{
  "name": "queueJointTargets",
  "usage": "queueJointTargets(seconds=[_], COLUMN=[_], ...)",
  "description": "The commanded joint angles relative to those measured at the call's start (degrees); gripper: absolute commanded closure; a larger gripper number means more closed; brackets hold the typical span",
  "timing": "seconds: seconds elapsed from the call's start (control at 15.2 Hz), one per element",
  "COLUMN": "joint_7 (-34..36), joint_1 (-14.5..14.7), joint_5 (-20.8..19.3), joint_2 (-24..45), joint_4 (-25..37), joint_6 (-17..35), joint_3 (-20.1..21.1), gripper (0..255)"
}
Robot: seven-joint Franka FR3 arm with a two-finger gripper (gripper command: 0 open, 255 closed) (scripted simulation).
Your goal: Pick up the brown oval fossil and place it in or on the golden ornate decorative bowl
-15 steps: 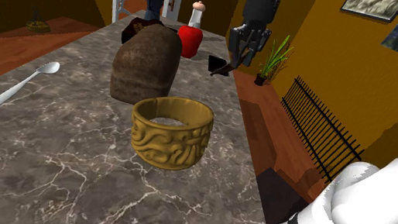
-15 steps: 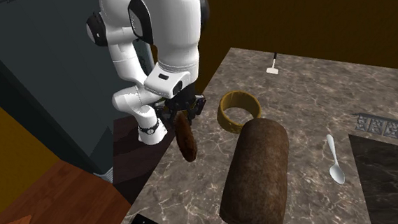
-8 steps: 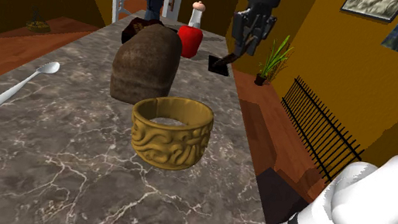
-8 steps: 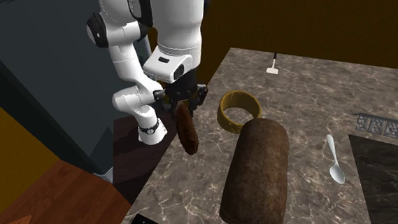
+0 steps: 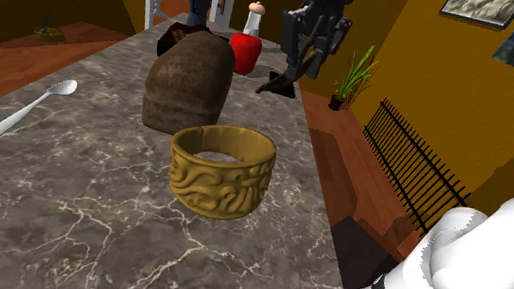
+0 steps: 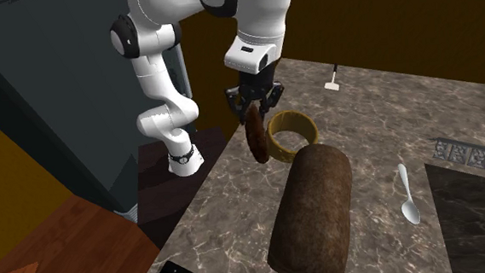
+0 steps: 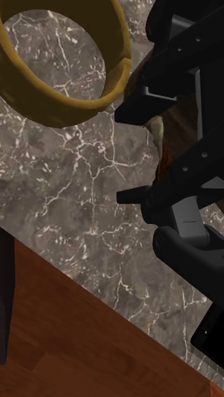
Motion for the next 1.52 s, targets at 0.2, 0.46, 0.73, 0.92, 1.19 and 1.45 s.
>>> queueJointTargets(seconds=[0.2,0.46,0.73,0.92,1.19,1.45], joint_7=[8.0,15.0,20.4,19.8,19.2,18.7], joint_1=[2.6,5.1,7.4,7.1,7.0,6.9], joint_5=[0.5,0.0,-1.1,-0.4,0.4,1.0], joint_2=[3.0,6.9,10.5,8.9,7.2,5.9], joint_4=[3.7,8.3,11.4,7.3,2.4,-2.1], joint_6=[-0.8,-1.8,-1.8,0.9,4.4,7.7], joint_3=[5.0,9.4,12.7,12.3,11.9,11.6], gripper=[255,255,255,255,255,255])
